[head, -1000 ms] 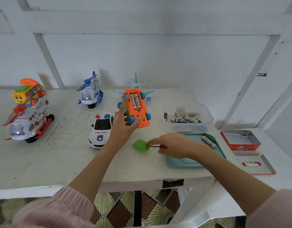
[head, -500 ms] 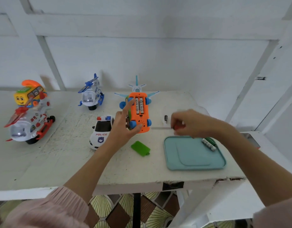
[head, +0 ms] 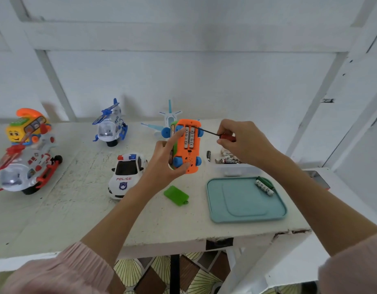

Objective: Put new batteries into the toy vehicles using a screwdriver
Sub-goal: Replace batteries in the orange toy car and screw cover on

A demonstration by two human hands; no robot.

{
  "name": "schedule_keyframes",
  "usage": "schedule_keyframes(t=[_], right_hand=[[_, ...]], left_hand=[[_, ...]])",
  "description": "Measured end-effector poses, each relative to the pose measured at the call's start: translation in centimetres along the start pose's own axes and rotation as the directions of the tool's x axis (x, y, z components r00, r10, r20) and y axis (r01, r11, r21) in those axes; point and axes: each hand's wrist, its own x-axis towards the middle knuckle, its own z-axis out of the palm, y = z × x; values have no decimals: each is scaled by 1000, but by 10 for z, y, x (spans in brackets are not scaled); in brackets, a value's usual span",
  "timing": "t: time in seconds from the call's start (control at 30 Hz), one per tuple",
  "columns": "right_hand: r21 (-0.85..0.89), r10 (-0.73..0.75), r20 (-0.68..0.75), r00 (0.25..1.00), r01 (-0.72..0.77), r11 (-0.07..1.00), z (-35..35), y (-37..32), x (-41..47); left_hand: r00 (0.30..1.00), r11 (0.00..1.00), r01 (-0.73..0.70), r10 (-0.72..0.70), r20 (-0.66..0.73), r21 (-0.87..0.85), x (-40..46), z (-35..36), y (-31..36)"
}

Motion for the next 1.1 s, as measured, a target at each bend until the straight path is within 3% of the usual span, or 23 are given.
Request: schedule_keyframes(t=[0.3, 0.43, 0.53, 0.8, 1.1], right_hand=[[-301, 33, -4, 999, -33, 953, -14, 11, 3], [-545, -45, -24, 999, 25, 838, -25, 14, 10], [-631, -69, -41, 997, 28, 775, -32, 19, 12], [-489, 15, -33, 999, -29, 872, -51, 61, 32], [-475, 93, -30, 995, -96, 874, -48, 97, 26]], left_hand=[[987, 988, -55, 33, 154, 141, 30, -3, 8], [978, 976, -101, 63, 200, 191, 50, -4, 20], [967, 975, -122, 75, 241, 184, 65, -3, 27], [922, 937, -218, 106, 373, 274, 112, 4, 21], [856, 868, -305, 69, 513, 392, 147, 23, 16]])
